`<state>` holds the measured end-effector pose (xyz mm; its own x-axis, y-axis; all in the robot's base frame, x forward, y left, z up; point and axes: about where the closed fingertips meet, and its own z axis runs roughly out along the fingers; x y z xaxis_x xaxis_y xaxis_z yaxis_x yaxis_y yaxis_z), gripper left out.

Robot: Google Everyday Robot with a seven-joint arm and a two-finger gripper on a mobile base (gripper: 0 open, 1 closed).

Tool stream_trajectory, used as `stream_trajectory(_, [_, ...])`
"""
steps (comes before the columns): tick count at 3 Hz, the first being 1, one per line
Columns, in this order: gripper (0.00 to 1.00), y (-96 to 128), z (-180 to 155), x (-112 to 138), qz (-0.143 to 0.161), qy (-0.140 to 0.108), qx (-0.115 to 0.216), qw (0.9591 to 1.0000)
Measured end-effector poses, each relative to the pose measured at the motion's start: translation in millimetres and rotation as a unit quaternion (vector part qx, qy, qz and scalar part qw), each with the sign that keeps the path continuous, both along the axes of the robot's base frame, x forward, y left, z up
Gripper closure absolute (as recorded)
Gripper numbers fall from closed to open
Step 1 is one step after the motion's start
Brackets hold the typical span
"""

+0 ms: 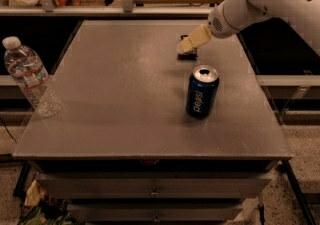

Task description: Move rxbar chocolate near water bottle

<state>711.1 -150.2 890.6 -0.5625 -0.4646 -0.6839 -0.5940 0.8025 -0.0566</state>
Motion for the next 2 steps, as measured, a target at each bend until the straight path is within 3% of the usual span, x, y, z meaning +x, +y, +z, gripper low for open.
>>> stream_trajectory(1, [0.00, 10, -7, 8, 0.011, -0.011, 0.020, 0.9997])
stream_trajectory(2, [0.00, 21, -12, 19, 0.041, -0.039, 0.037, 0.9977])
